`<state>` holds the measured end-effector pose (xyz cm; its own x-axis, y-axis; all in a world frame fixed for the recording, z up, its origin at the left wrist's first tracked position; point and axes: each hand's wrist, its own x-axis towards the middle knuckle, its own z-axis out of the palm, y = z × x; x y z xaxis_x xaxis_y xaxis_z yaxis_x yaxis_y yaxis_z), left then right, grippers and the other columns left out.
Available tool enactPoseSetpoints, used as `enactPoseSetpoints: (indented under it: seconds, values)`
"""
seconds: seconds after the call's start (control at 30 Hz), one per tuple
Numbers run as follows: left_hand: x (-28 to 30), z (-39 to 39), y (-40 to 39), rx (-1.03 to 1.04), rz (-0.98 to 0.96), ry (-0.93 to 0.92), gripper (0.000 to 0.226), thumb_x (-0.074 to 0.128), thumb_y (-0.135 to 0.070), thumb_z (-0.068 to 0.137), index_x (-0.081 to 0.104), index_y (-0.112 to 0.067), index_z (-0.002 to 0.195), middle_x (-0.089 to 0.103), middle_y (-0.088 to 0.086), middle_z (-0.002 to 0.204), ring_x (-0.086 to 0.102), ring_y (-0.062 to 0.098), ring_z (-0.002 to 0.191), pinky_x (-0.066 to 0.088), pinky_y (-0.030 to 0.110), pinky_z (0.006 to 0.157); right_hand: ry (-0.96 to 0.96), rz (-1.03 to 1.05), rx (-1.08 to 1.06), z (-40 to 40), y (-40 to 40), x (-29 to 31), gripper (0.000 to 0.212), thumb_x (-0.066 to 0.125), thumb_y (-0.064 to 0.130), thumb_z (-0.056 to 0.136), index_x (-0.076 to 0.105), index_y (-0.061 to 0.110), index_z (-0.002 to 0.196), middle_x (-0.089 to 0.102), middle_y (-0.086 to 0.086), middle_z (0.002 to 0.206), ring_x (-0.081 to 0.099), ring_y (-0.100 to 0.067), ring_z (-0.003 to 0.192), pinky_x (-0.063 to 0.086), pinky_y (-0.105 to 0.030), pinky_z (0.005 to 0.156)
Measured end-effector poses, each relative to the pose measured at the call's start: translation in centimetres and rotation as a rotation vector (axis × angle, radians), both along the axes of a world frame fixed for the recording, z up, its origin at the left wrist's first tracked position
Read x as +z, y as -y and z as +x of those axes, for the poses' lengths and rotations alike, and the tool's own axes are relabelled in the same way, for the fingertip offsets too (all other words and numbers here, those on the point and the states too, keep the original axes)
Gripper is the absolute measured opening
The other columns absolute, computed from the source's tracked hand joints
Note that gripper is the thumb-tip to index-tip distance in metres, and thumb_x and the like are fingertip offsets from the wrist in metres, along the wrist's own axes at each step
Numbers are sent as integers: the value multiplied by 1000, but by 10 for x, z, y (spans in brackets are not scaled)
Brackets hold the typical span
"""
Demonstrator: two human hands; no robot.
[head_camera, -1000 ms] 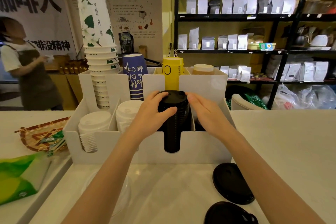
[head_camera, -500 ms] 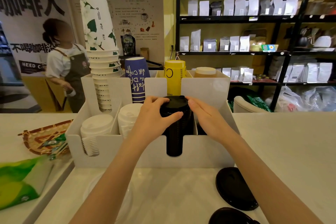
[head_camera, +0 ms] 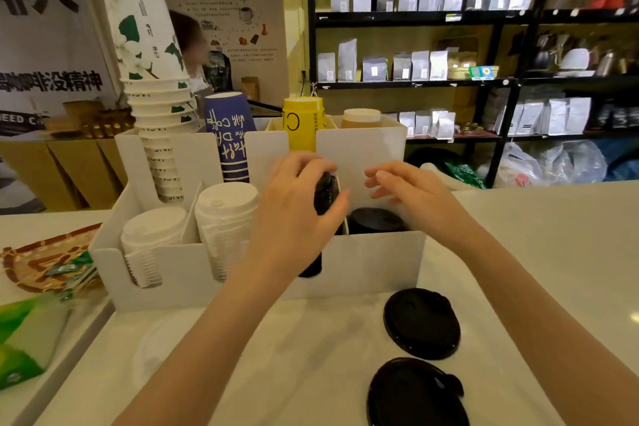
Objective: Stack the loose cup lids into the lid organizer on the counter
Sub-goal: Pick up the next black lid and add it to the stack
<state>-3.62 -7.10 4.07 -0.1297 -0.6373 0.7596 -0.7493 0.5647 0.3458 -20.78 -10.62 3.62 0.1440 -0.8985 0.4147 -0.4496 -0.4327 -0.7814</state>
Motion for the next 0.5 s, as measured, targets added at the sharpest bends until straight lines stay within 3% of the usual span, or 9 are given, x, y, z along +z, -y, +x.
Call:
enactPoseSetpoints:
  seconds: [0.1, 0.17, 0.3, 0.4, 0.5]
  values:
    - [-9, -26, -22, -273, 170, 36, 28, 60, -32, 79, 62, -17, 103, 57, -6, 94, 51, 3, 81, 40, 7, 73, -100, 50, -23, -30, -19, -9, 27, 43, 28, 91, 65, 16, 100, 68, 2, 85, 63, -8, 77, 47, -14, 66]
    - [-24, -44, -30, -374, 384, 111, 36, 59, -37, 79, 57, -23, 113, 59, -6, 102, 53, 3, 88, 42, 11, 75, -208, 109, -29, -47, -31, -18, 26, 44, 28, 91, 67, 16, 93, 70, 0, 82, 64, -9, 73, 47, -18, 64]
    - [-63, -66, -31, -307, 695, 248, 63, 58, -49, 77, 39, -23, 131, 48, -2, 133, 47, 11, 115, 35, 20, 84, -379, 275, -67, -67, -43, -46, 26, 45, 29, 91, 65, 16, 100, 67, -2, 93, 62, -14, 82, 44, -20, 68]
    - [-84, -72, -27, -217, 767, 293, 71, 62, -54, 71, 39, -19, 129, 46, 1, 131, 43, 15, 115, 32, 22, 83, -462, 332, -103, -73, -51, -65, 32, 43, 32, 91, 60, 16, 114, 63, -2, 110, 56, -15, 94, 41, -24, 83]
    - [-97, -77, -25, -177, 811, 287, 74, 68, -58, 60, 45, -20, 120, 48, 0, 116, 44, 14, 100, 36, 23, 78, -482, 363, -99, -74, -56, -77, 35, 41, 32, 91, 59, 14, 116, 62, -6, 121, 56, -19, 106, 40, -29, 93]
